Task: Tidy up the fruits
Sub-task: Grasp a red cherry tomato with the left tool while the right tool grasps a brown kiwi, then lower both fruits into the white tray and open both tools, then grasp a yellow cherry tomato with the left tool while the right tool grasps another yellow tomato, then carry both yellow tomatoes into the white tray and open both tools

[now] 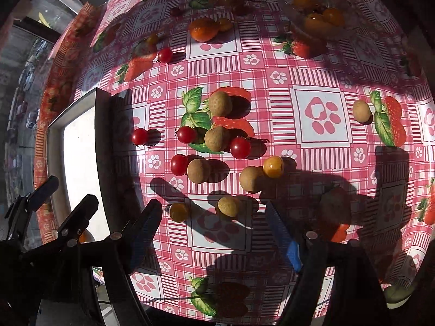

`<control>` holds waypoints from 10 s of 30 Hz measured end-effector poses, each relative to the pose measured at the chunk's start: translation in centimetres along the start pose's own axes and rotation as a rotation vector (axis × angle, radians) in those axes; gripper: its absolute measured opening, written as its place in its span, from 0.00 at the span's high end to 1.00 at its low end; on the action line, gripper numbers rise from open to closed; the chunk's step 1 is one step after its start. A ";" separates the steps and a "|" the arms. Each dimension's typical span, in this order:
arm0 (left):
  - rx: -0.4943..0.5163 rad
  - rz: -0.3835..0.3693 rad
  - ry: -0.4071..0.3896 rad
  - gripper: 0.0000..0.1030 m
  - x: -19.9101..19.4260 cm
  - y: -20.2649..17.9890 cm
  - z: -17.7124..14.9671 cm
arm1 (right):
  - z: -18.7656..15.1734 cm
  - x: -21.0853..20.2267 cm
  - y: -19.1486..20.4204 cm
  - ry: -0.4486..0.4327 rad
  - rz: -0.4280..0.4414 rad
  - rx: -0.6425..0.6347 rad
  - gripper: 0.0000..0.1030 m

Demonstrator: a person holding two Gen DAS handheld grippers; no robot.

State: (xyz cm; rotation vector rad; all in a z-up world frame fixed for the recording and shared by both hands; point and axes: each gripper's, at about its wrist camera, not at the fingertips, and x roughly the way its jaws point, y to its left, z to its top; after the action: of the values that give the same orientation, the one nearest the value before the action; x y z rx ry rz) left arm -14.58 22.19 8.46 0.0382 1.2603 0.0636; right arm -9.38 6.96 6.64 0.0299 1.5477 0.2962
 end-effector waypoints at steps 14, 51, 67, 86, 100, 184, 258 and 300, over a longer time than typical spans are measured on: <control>0.049 0.003 0.045 0.23 6.9 -3.1 4.9 | 6.7 2.4 -1.0 -0.024 0.006 -0.032 0.21; -0.103 -0.189 0.107 0.78 5.5 -0.4 2.3 | 4.7 2.4 -0.1 -0.027 0.049 -0.067 0.73; -0.160 -0.183 0.048 0.78 0.7 2.2 -1.5 | 0.2 -0.5 4.2 -0.028 0.049 -0.151 0.73; -0.313 -0.048 0.038 0.78 -0.4 11.1 -7.6 | -3.0 0.6 16.0 0.009 0.070 -0.375 0.73; -0.327 0.025 0.086 0.78 3.5 14.2 -8.4 | -3.4 7.2 21.2 0.122 0.049 -0.463 0.74; 0.012 -0.131 0.157 0.76 6.2 -8.0 -2.8 | 0.9 3.7 -6.8 0.015 0.066 0.159 0.79; -0.150 -0.160 0.035 0.77 -0.2 2.5 -4.4 | -2.1 -0.7 3.2 -0.010 0.098 -0.088 0.79; -0.265 -0.019 0.157 0.30 2.9 9.9 -13.8 | -6.9 9.2 19.3 0.242 0.178 -0.385 0.29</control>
State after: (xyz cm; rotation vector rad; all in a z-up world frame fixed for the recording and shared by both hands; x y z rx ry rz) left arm -27.08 32.18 2.09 -0.2116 1.4001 0.2202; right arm -19.48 26.34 1.37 -0.1766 1.7065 0.7580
